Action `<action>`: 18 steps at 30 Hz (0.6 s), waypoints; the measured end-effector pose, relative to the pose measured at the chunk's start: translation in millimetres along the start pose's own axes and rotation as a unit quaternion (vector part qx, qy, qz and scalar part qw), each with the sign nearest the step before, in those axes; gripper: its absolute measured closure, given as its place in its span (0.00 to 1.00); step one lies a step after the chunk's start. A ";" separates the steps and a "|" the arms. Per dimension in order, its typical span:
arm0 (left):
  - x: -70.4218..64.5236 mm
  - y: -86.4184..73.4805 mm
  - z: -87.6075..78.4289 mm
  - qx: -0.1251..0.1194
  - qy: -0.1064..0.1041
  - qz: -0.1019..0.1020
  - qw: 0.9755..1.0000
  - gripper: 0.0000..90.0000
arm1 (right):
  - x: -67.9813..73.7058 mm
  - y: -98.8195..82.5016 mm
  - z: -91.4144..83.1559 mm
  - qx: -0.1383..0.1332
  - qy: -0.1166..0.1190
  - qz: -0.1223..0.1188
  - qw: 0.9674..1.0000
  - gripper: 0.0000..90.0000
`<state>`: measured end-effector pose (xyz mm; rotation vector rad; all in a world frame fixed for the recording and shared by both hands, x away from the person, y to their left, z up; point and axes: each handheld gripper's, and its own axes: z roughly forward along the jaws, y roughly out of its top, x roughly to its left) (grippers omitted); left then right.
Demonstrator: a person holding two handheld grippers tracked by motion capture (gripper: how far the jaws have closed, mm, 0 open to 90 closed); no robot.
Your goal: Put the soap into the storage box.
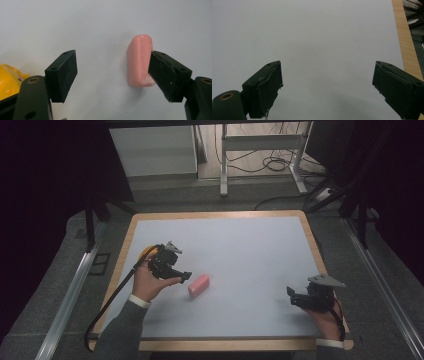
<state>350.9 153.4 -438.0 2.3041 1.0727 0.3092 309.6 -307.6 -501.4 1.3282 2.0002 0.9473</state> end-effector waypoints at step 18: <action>-9.5 30.8 20.5 0.031 -0.005 0.025 0.999 0.26 | -1.1 -0.9 0.8 0.002 -0.001 0.001 1.000 0.10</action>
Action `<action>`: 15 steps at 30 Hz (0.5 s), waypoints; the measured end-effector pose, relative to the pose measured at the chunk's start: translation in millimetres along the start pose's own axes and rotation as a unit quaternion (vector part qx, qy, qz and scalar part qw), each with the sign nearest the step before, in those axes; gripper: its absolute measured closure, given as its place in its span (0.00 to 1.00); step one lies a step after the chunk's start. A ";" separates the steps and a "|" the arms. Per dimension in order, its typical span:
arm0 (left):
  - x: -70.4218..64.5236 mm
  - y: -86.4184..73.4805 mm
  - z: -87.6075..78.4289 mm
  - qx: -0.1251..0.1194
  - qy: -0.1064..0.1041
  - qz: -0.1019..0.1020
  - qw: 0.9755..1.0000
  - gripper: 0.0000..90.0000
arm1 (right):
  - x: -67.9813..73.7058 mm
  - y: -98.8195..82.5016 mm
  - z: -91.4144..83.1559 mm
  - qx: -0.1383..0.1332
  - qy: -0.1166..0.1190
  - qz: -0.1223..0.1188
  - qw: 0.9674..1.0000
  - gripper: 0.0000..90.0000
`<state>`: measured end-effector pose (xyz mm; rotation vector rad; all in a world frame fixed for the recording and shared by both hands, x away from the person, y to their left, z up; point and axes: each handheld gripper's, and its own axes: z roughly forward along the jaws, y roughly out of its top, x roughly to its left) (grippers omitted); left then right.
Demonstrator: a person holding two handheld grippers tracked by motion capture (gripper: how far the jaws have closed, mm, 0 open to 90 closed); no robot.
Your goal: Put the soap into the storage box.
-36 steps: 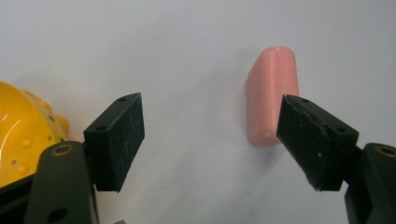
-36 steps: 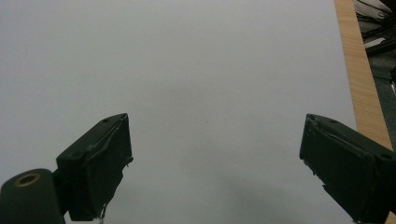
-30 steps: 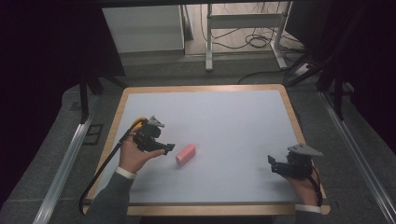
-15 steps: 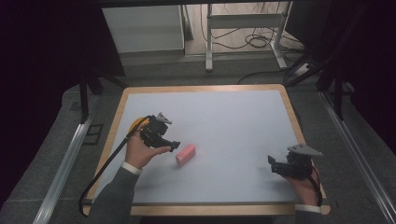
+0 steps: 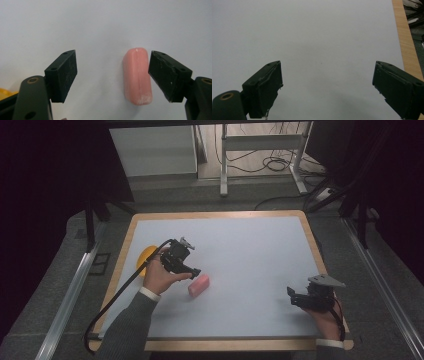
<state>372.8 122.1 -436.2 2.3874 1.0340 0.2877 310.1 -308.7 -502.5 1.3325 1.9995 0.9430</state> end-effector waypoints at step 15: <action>-8.8 1.9 25.6 0.044 -0.015 0.014 0.999 0.26 | 1.0 -0.7 1.9 0.004 -0.001 -0.001 1.000 0.10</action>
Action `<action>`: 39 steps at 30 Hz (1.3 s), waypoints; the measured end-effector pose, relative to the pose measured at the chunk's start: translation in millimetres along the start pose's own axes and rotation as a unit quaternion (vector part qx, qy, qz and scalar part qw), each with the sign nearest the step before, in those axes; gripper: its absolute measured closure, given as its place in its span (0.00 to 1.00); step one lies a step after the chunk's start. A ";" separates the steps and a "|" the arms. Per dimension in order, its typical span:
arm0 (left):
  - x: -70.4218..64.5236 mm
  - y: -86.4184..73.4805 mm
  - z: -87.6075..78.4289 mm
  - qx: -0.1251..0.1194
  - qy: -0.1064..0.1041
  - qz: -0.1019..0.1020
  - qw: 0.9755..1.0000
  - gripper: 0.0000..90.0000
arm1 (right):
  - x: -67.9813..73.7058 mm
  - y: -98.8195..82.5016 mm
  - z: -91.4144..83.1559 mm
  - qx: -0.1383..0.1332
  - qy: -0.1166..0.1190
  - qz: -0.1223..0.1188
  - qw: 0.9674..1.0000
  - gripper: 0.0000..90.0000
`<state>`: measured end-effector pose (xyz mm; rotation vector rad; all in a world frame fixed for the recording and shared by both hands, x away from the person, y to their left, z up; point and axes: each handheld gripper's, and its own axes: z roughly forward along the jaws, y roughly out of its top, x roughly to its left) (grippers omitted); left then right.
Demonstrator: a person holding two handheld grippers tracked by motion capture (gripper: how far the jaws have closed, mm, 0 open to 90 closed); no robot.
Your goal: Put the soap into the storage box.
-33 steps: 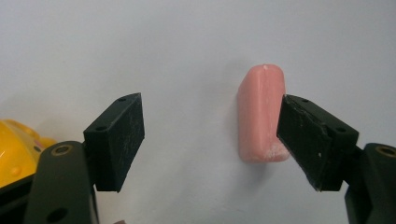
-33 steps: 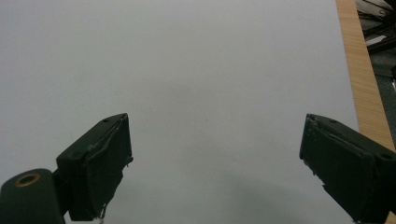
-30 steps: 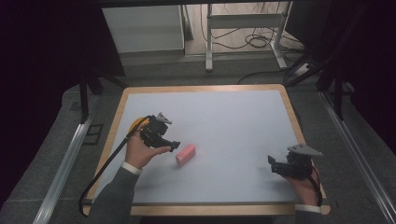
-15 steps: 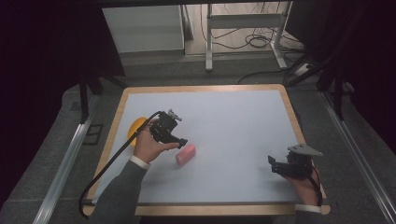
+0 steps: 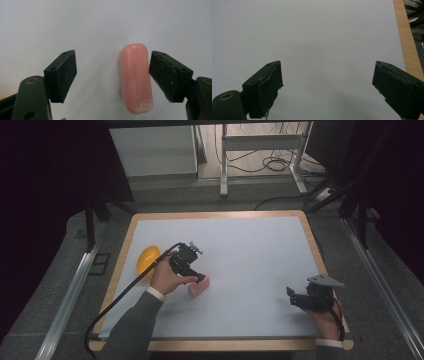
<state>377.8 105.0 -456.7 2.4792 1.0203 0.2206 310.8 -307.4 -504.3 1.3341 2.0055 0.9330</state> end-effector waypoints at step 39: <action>-11.8 -7.3 23.8 0.028 -0.021 -0.015 0.999 0.67 | 1.0 -1.3 3.3 0.006 -0.007 0.001 1.000 0.10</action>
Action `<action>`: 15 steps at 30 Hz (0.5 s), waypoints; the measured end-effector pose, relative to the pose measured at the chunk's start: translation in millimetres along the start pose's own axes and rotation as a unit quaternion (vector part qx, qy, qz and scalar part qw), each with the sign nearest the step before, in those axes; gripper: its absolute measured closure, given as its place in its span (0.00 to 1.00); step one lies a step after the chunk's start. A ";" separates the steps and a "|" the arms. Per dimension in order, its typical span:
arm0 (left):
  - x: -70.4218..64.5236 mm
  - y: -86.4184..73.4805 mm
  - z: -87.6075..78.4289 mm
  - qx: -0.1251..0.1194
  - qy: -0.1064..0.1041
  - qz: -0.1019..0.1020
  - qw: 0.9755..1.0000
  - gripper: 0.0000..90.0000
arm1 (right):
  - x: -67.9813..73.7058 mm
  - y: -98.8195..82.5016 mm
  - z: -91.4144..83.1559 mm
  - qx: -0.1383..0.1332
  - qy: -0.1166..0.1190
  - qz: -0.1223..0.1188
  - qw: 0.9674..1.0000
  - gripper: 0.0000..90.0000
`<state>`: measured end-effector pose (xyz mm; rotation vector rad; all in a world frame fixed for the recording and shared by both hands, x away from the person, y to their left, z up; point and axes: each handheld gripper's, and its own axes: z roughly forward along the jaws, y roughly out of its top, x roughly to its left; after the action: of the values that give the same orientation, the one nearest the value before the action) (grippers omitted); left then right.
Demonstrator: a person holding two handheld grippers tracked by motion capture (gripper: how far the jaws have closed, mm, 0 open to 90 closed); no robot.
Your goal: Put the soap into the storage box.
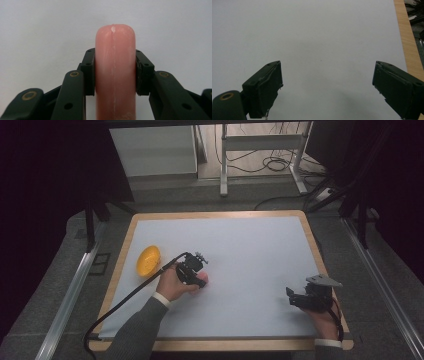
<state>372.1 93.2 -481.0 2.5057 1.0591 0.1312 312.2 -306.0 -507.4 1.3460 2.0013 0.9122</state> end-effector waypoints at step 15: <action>14.2 -10.4 -25.4 -0.030 0.004 -0.017 0.999 0.67 | 1.1 -0.3 1.1 0.003 -0.001 0.000 1.000 0.10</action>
<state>369.0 118.2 -463.2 2.4343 1.0835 0.1624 312.5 -304.8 -508.4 1.3490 2.0049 0.9055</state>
